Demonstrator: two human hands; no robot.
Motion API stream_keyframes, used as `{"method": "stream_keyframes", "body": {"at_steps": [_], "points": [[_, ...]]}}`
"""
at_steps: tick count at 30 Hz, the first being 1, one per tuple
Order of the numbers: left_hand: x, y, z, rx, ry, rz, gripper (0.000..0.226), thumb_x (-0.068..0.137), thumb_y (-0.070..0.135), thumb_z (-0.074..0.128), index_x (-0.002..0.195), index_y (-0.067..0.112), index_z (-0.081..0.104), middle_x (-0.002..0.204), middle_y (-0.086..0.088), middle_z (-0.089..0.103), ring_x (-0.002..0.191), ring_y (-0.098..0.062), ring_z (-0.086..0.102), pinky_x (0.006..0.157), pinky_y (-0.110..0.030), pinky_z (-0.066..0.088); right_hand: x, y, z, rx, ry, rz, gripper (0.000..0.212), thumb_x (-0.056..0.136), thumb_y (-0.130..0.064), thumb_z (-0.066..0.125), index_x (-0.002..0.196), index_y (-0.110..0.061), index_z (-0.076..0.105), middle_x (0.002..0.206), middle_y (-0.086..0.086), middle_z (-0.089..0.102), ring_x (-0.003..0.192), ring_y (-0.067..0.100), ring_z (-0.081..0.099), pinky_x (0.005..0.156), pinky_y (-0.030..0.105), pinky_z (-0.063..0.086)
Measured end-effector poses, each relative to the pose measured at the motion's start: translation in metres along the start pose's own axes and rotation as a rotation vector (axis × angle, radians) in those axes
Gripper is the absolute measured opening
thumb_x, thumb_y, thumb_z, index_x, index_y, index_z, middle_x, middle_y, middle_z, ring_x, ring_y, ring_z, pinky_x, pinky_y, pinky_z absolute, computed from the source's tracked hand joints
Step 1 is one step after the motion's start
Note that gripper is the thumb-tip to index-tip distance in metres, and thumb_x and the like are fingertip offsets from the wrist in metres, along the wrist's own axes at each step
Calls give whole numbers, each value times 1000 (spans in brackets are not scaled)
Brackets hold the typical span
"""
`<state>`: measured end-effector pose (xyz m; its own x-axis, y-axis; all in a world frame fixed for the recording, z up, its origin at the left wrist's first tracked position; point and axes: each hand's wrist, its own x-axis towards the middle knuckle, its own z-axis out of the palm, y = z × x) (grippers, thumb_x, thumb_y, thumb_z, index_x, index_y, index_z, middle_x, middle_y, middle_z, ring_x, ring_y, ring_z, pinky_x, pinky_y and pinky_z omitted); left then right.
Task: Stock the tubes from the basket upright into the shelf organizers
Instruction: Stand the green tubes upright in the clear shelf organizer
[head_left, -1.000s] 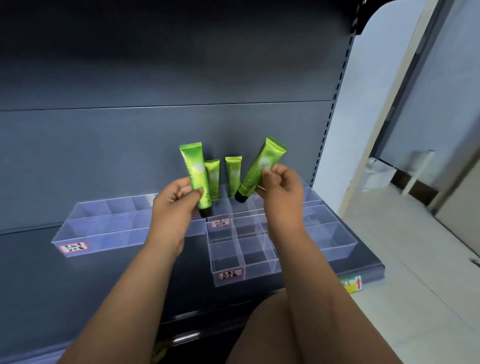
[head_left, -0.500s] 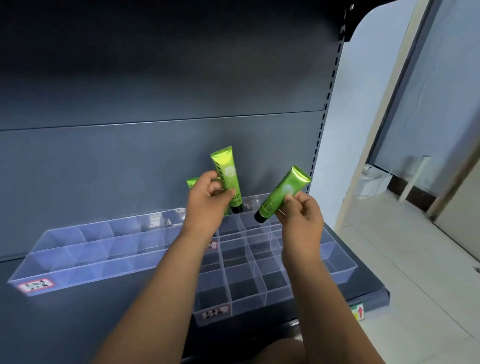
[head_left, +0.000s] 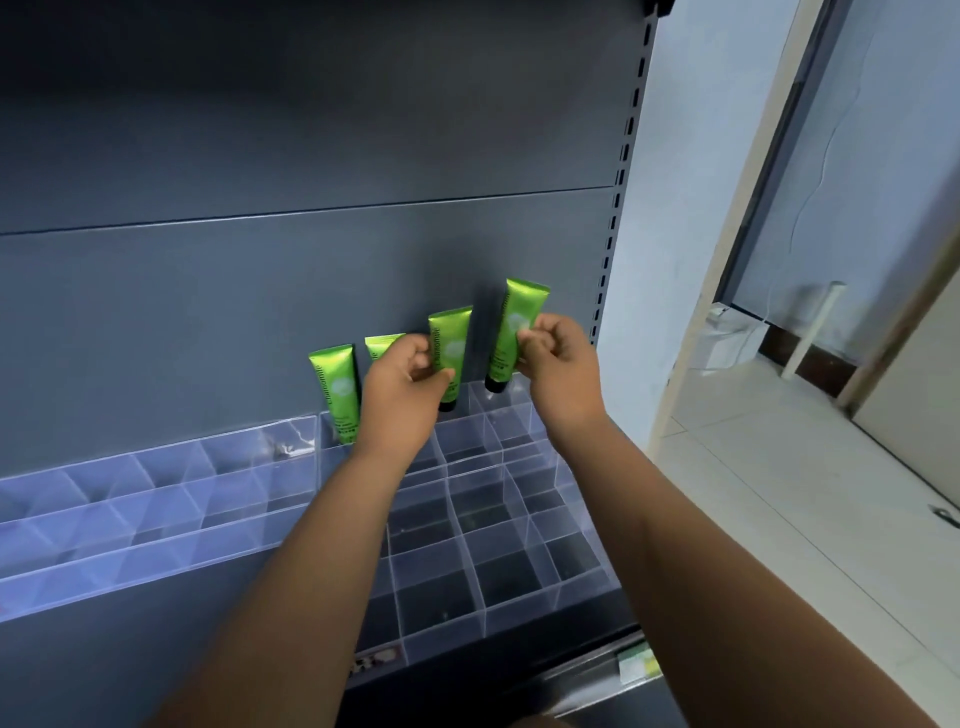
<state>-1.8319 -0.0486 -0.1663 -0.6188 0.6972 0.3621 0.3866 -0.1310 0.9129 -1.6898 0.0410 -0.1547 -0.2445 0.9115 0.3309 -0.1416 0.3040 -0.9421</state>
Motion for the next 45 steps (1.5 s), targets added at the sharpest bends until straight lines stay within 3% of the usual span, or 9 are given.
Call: {"method": "stream_keyframes", "body": {"at_steps": [5,9,12,14,17,21,25,34,45], "points": [[3,-16,7,106,5,-55,31,85,-1,74,77,23,55,72,6,65,64,-3,59,65,-26,46,10,22,-4,-78,-7,50,9,100,-8,59,103,-13,65,87,6,66,79,15,58,82,44,55],[0,-22,16,214,-18,-49,18,84,4,74,84,17,61,82,2,71,83,-23,68,77,-38,55,14,31,-5,-134,32,68,8,98,-10,62,103,-11,68,84,2,65,78,12,60,89,44,56],[2,-22,17,249,-28,-26,32,83,3,74,76,22,50,70,5,58,68,-17,52,67,-31,44,13,35,-3,-205,-21,81,7,95,-12,64,97,-16,69,82,-2,66,82,17,64,89,44,58],[2,-24,19,266,-59,-25,35,83,2,75,74,18,46,68,1,51,64,-16,43,63,-30,38,12,37,-2,-295,-55,77,7,95,-13,65,97,-17,70,85,-2,67,84,17,65,81,32,56],[2,-28,20,295,-52,-15,30,82,2,77,76,10,49,76,-9,60,72,-30,57,69,-38,51,13,39,-2,-357,-53,54,7,94,-11,66,96,-18,70,84,-4,67,80,12,61,69,17,45],[2,-27,21,318,-4,-5,38,83,4,77,69,21,46,75,-2,62,78,-28,63,73,-39,53,15,42,-1,-376,-44,51,7,94,-12,66,94,-17,70,82,-6,67,80,12,62,72,20,46],[3,-29,22,383,40,8,45,84,7,77,67,20,37,75,-12,60,75,-32,59,68,-38,49,18,45,0,-379,-37,65,7,95,-13,66,97,-16,72,85,0,71,84,20,66,77,29,52],[4,-27,24,426,68,35,24,85,8,76,85,6,52,77,-8,61,75,-30,58,70,-39,50,20,46,1,-433,-37,61,12,98,-17,61,105,-17,71,87,-1,71,76,14,61,62,19,44],[3,-29,30,458,53,51,15,87,3,70,85,6,56,71,-6,60,69,-28,56,68,-40,51,17,41,0,-461,-7,54,27,98,-17,60,125,-15,65,102,-4,66,95,17,64,81,27,49]]}}
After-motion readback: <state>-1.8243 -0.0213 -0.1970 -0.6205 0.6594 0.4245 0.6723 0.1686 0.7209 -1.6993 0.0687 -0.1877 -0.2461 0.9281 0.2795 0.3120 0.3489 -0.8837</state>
